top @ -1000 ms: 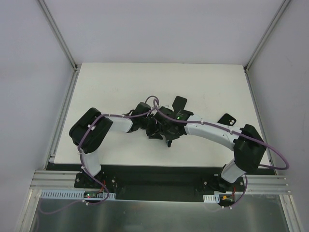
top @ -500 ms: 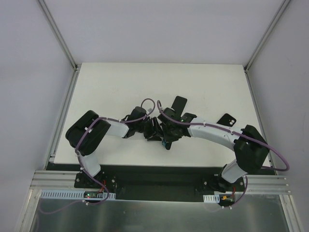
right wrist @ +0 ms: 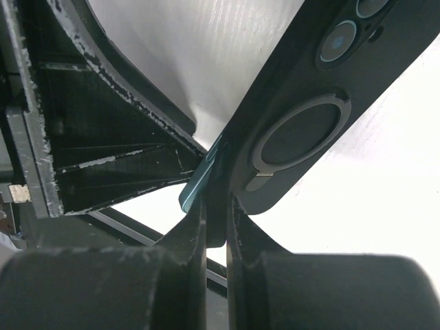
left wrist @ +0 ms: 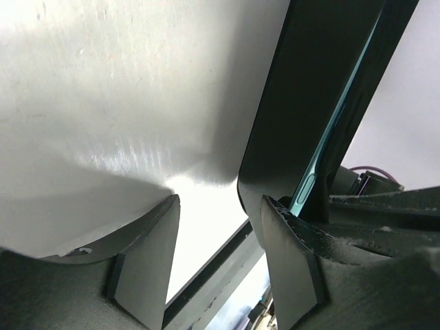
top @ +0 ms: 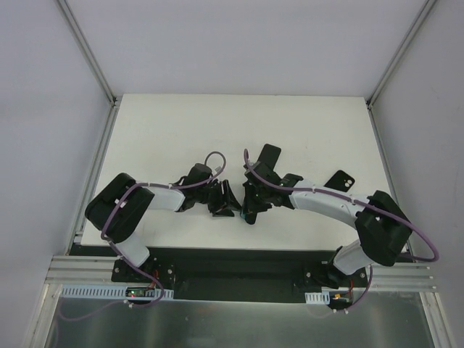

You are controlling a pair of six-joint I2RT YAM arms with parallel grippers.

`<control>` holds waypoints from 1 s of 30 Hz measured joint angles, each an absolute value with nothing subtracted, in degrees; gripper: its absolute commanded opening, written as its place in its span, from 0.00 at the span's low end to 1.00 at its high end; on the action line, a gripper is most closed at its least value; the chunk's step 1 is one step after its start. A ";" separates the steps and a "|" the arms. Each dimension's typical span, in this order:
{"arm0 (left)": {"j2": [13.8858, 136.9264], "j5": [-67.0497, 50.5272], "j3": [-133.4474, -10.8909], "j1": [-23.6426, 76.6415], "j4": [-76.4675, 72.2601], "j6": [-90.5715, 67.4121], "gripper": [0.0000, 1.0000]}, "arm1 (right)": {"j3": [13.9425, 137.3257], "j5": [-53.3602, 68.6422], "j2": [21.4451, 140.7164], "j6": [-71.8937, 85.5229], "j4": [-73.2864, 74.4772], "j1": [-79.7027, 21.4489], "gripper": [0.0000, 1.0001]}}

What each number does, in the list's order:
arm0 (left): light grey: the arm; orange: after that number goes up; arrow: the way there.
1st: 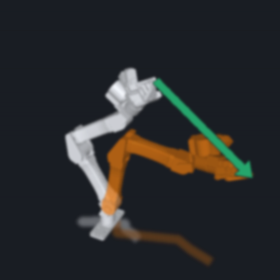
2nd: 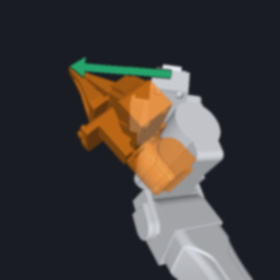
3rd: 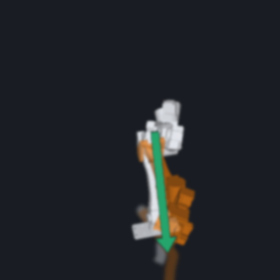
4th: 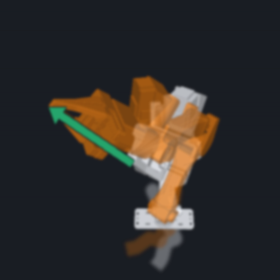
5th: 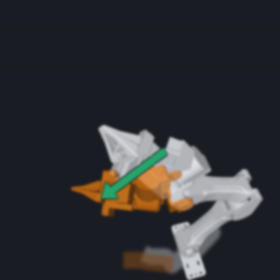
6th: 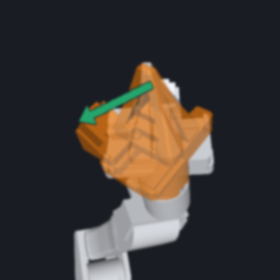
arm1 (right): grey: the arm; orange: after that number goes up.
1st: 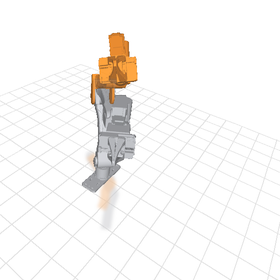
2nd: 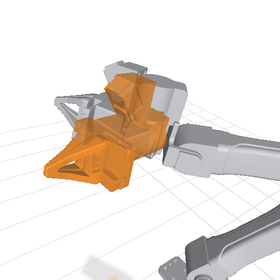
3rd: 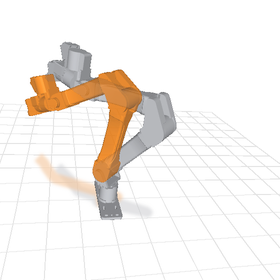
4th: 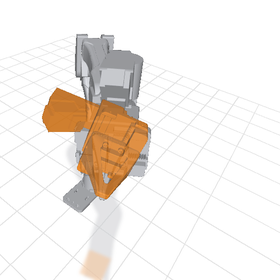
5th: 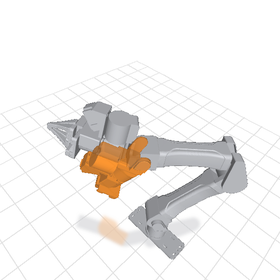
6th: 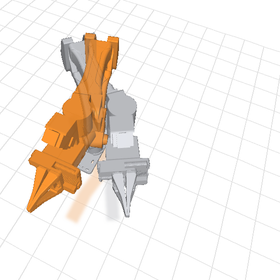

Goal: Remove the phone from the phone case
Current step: Remove the phone case from the phone.

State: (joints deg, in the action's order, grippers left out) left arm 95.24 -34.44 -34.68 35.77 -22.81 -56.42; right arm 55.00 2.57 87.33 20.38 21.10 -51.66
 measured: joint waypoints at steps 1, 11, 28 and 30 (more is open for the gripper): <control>95.00 -34.57 -34.61 35.62 -22.46 -56.14 0.51 | 54.61 2.70 87.07 20.51 20.64 -51.57 0.02; 89.89 -36.64 -30.92 35.14 -19.66 -51.44 0.54 | 51.70 4.16 85.65 20.80 16.36 -50.96 0.01; 88.42 -41.01 -29.47 35.20 -25.78 -50.06 0.55 | 50.72 4.58 84.31 20.69 15.84 -50.46 0.02; 89.03 -40.40 -29.87 35.31 -26.06 -50.33 0.54 | 50.72 4.67 84.31 20.71 15.81 -50.43 0.01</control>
State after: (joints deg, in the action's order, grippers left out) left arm 89.03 -40.40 -29.87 35.31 -26.06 -50.33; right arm 50.72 4.67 84.31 20.71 15.81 -50.43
